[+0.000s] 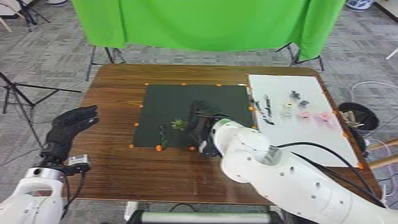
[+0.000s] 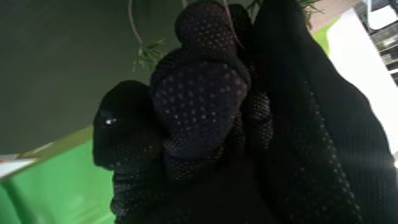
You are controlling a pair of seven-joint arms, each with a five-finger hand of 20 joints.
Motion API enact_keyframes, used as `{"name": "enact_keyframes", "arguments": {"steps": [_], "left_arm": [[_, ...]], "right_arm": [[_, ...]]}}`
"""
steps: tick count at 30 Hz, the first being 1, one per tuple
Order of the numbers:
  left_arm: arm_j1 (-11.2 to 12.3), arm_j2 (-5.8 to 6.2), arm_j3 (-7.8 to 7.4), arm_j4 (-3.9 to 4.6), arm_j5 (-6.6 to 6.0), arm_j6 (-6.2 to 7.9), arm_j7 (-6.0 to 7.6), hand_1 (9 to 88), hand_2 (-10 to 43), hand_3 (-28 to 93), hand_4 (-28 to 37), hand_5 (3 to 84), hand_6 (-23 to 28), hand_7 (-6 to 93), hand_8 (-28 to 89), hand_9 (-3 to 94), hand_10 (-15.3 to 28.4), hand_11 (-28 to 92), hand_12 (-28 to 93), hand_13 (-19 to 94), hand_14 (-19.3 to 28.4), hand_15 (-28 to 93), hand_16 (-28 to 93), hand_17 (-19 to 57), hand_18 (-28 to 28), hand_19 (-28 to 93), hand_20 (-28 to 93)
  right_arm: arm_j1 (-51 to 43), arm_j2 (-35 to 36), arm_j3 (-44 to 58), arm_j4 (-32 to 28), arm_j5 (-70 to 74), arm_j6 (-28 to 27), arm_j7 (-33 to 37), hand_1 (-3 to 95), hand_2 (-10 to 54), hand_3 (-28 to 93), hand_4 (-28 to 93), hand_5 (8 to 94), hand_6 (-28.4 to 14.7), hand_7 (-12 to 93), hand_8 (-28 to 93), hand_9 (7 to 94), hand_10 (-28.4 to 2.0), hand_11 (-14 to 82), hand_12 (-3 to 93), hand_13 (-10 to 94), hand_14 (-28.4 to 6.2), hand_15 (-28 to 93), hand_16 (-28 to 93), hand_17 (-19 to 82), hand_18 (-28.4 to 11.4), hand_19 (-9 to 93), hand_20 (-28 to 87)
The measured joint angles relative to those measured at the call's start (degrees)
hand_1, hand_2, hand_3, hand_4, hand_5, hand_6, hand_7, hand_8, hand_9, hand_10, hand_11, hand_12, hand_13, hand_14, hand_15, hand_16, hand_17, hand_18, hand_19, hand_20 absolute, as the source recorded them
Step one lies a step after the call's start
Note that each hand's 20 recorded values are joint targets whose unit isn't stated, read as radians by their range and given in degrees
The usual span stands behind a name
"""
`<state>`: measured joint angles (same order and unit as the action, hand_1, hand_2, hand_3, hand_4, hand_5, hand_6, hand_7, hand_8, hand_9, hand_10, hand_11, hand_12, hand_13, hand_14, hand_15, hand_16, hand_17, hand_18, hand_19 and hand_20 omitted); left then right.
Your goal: Arrange flowers
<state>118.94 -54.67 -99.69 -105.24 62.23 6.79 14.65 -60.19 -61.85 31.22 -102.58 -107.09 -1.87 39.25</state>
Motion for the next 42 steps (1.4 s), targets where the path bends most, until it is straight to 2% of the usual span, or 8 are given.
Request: {"name": "enact_keyframes", "arguments": {"steps": [8, 15, 42], "left_arm": [[-0.14, 0.24, 0.95, -0.06, 0.02, 0.01, -0.24, 39.7, -9.5, 64, -14.0, 47.1, 0.9, 21.4, -8, 42.2, 11.5, 22, 15, 37, 16.1, 27, 1, 9.9, 13.6, 19, 24], [-0.09, 0.24, 1.07, -0.23, 0.02, 0.01, -0.41, 39.7, -9.5, 64, -14.0, 46.8, 0.8, 21.1, -8, 42.1, 11.5, 22, 15, 37, 16.1, 27, 1, 9.8, 13.7, 19, 24], [-0.98, 0.24, 1.51, 0.05, 0.14, -0.59, -0.78, 39.7, -9.5, 63, -14.2, 46.9, 0.9, 21.1, -8, 42.0, 11.4, 22, 15, 37, 16.0, 27, 1, 9.7, 13.6, 19, 24]], "right_arm": [[0.69, -3.05, -0.28, 2.25, 3.9, 6.07, 0.15, 63.9, -9.5, 52, -12, 84.3, -6.0, 17, 14, 93.7, -12.0, 28.8, 16.9, 94, -3.0, 52, 14, 78, -4.2, 77, 34], [0.73, -3.94, 0.32, 3.78, 7.77, 8.01, 1.25, 63.5, -9.5, 52, -12, 83.8, -5.7, 16, 13, 93.7, -12.0, 25.6, 16.9, 94, -3.7, 50, 14, 78, -4.6, 76, 32], [0.21, -3.07, 0.7, 4.15, 9.31, 9.22, 3.36, 55.2, -9.5, 54, -9, 80.6, -6.6, 13, 11, 93.7, -13.6, 21.3, 18.3, 94, -4.8, 46, 14, 77, -5.3, 77, 25]]}}
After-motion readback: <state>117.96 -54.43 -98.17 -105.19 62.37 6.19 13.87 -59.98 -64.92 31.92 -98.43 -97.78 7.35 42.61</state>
